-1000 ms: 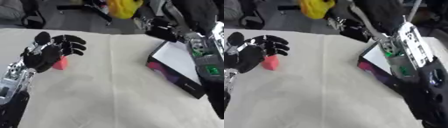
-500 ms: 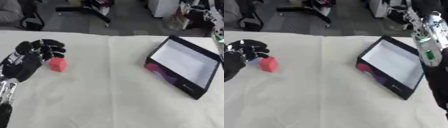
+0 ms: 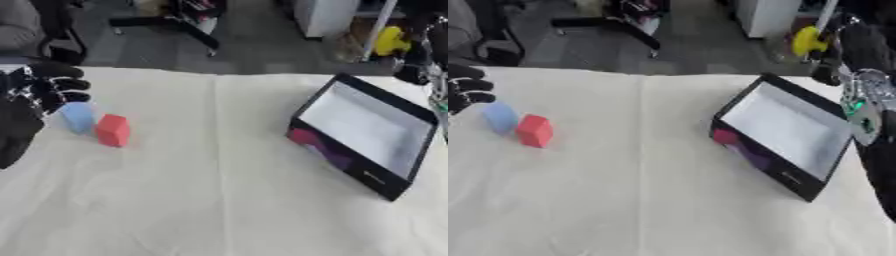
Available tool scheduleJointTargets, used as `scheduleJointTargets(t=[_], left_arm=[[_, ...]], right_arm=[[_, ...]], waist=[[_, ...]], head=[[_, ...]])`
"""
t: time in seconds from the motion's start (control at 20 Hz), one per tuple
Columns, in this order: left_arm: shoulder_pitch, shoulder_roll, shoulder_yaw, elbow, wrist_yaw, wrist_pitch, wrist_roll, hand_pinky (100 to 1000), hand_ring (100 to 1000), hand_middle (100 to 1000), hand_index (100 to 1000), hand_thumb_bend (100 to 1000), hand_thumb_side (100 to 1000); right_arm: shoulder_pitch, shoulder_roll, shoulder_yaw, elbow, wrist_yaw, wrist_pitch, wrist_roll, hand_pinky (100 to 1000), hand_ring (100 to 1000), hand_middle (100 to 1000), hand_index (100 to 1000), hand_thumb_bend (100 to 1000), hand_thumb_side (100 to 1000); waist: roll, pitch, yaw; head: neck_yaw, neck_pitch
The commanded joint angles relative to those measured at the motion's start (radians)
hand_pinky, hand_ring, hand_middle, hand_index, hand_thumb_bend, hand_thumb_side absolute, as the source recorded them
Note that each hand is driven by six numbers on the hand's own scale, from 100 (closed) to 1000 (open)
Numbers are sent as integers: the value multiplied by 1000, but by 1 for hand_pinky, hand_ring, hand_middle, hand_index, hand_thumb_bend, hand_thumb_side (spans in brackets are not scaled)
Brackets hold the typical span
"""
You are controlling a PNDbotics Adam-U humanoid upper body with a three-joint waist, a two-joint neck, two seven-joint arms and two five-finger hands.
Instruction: Pick up the objects with one hand, pass them to the other hand, and then place them into the box on the other side of the table.
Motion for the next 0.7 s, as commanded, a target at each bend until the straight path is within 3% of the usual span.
scheduleJointTargets(t=[0.05, 0.1, 0.3, 0.5, 0.7], left_arm=[[-8, 22, 17, -29, 9, 2, 13, 803, 780, 747, 800, 467, 780], [-8, 23, 18, -30, 10, 3, 15, 803, 780, 747, 800, 466, 780], [-6, 24, 18, -29, 8, 5, 16, 803, 780, 747, 800, 463, 779], [-3, 26, 20, -27, 3, 3, 16, 803, 779, 746, 800, 461, 777], [-2, 31, 26, -25, -3, -2, 22, 802, 776, 744, 800, 457, 775]], right_arm=[[-10, -41, -4, 42, 27, -30, 25, 812, 775, 776, 686, 187, 100], [-8, -42, -5, 49, 36, -35, 36, 825, 793, 795, 785, 253, 214], [2, -44, -10, 48, 57, -47, 71, 836, 808, 810, 904, 341, 422], [22, -46, -19, -3, 48, -53, 76, 837, 808, 811, 948, 317, 456], [55, -35, -29, -153, -2, -66, 53, 833, 801, 811, 953, 270, 405]], waist=[[3, -15, 0], [3, -15, 0], [2, -18, -2], [2, -19, -3], [3, -19, -5]], head=[[-6, -13], [-6, -13], [-4, -15], [-1, -14], [10, -15]])
